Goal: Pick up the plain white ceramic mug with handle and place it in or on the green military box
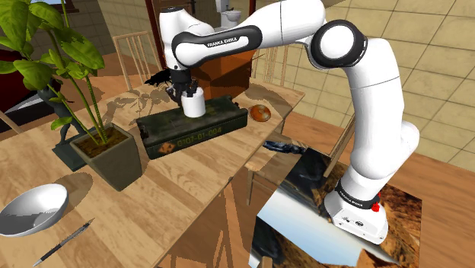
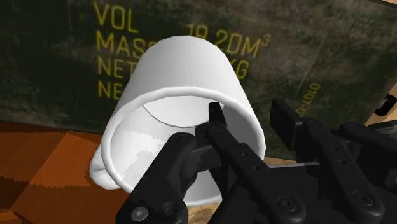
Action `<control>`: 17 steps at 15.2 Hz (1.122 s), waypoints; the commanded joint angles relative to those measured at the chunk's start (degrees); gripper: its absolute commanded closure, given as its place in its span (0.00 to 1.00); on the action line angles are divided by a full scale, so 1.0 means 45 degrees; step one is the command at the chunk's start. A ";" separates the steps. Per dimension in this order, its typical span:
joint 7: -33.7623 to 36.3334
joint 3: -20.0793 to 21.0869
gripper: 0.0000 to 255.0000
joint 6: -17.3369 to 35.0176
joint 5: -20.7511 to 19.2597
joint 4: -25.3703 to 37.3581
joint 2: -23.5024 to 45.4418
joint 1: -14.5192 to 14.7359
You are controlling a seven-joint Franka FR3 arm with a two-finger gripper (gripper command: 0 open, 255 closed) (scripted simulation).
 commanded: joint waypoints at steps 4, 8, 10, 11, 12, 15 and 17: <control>0.0000 0.0000 0.00 0.0001 0.0000 0.0001 -0.0002 0.0000; -0.0189 0.0138 0.00 -0.1071 0.0218 0.0869 -0.0292 0.0128; -0.0237 0.0164 0.00 -0.1372 0.0258 0.1144 -0.0341 0.0184; -0.0237 0.0165 0.00 -0.1371 0.0259 0.1139 -0.0343 0.0181; -0.0237 0.0164 0.00 -0.1372 0.0258 0.1143 -0.0341 0.0183; -0.0237 0.0164 0.00 -0.1372 0.0257 0.1144 -0.0340 0.0184; -0.0236 0.0164 0.00 -0.1370 0.0257 0.1142 -0.0341 0.0183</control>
